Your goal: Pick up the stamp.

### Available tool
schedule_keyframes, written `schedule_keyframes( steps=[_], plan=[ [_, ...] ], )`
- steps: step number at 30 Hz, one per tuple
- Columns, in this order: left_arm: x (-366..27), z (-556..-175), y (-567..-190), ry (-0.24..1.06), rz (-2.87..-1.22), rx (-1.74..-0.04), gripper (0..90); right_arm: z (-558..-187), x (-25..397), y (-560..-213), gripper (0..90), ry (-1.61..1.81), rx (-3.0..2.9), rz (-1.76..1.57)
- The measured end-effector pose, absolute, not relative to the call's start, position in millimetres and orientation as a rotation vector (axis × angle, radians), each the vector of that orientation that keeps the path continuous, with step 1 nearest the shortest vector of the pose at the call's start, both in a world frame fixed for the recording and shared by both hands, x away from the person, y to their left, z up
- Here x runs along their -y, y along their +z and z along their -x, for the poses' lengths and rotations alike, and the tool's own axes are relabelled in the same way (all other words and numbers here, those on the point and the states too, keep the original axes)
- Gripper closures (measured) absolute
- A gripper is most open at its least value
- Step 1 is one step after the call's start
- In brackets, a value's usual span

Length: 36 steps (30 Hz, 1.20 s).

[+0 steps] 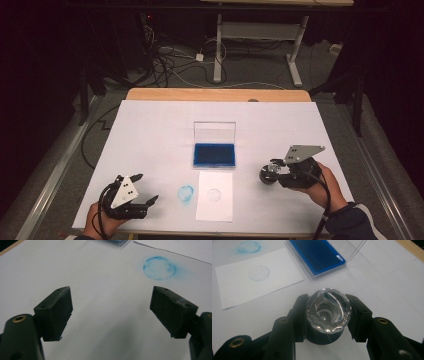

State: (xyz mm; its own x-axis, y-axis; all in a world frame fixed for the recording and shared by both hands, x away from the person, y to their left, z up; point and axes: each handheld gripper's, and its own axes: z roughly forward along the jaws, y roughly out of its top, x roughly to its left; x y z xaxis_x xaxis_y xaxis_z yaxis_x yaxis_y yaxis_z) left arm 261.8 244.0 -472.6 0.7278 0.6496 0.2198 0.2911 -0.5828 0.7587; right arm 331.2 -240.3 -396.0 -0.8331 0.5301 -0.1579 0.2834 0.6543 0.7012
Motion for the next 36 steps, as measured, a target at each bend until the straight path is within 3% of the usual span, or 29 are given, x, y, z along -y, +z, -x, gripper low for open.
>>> schedule_keyframes(
  steps=[36],
  plan=[
    [-233.7,-265.2,-473.5,0.611,-2.221,-0.666,17.2,-324.4,223.7,-383.4,56.8,1.107,-2.442,-0.601]
  ],
)
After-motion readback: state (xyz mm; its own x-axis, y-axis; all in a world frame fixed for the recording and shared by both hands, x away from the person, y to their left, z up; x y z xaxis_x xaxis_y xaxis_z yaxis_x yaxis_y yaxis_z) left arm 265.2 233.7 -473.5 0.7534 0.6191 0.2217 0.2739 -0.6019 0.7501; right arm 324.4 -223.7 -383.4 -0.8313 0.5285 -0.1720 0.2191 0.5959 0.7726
